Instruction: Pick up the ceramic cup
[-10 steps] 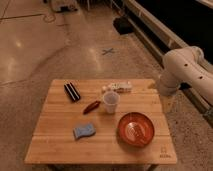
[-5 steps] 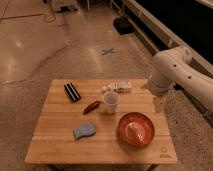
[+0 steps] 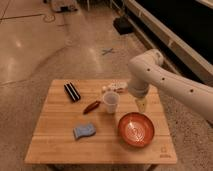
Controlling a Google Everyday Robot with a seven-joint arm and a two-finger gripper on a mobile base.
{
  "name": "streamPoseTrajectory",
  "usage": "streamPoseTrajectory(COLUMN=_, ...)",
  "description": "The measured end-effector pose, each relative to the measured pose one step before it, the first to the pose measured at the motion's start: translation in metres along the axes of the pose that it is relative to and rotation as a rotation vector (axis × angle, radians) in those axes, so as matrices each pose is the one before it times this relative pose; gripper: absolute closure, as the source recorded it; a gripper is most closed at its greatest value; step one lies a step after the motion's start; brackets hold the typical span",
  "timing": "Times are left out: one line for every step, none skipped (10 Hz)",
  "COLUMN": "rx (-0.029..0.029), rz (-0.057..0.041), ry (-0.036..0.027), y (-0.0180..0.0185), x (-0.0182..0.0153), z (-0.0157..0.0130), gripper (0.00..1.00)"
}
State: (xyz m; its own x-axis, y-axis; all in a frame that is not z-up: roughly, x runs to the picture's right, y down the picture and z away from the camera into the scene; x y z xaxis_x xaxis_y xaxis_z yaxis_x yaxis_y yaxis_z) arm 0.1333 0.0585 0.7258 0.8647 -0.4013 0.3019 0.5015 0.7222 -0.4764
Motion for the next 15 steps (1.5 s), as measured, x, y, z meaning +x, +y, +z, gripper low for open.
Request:
streamPoseTrajectory(rx=0.00115, rz=-0.01641, ry=-0.00053, y=-0.00556, x=-0.0046, z=0.00614, gripper=0.2)
streamPoseTrajectory(rx=0.00003, rz=-0.01666, ry=0.00757, y=-0.00231, x=0.00167, z=0.0048, gripper=0.2)
streamPoseTrajectory(rx=-0.00269, rz=-0.00814, ry=0.00215, y=-0.00108, x=-0.00136, z=0.00127, gripper=0.2)
streamPoseTrajectory(rx=-0.0023, rz=-0.01579, ry=0.00219, y=-0.00629, x=-0.0071, z=0.00361, gripper=0.2)
streamPoseTrajectory(rx=-0.00221, rz=-0.01259, ry=-0.00055, y=-0.00989, x=-0.01064, z=0.00532, gripper=0.2)
streamPoseTrajectory(rx=0.00055, rz=-0.0076, ry=0.00154, y=-0.00676, x=-0.00609, z=0.00272, gripper=0.2)
streamPoseTrajectory(rx=-0.00059, rz=-0.00502, ry=0.00472, y=-0.00156, x=0.00009, z=0.00192, gripper=0.2)
streamPoseTrajectory(rx=-0.00385, rz=-0.01108, ry=0.00557, y=-0.00108, x=0.00131, z=0.00386, gripper=0.2)
streamPoseTrajectory(rx=-0.00411, rz=-0.01256, ry=0.00285, y=-0.0049, x=-0.00403, z=0.00469, gripper=0.2)
streamPoseTrajectory(rx=-0.00215, rz=-0.00436, ry=0.00144, y=-0.00377, x=-0.00384, z=0.00464, gripper=0.2)
streamPoseTrajectory(rx=-0.00157, rz=0.00146, ry=0.00219, y=-0.00214, x=-0.00109, z=0.0056, gripper=0.2)
streamPoseTrajectory(rx=0.00051, rz=-0.00707, ry=0.00423, y=-0.00379, x=-0.00314, z=0.00335, gripper=0.2)
streamPoseTrajectory(rx=0.00102, rz=-0.00335, ry=0.00355, y=-0.00136, x=0.00107, z=0.00134, gripper=0.2)
streamPoseTrajectory(rx=-0.00358, rz=-0.00334, ry=0.0019, y=0.00051, x=0.00103, z=0.00322, gripper=0.2)
streamPoseTrajectory(rx=-0.00215, rz=-0.01392, ry=-0.00525, y=-0.00282, x=-0.00483, z=0.00741, gripper=0.2)
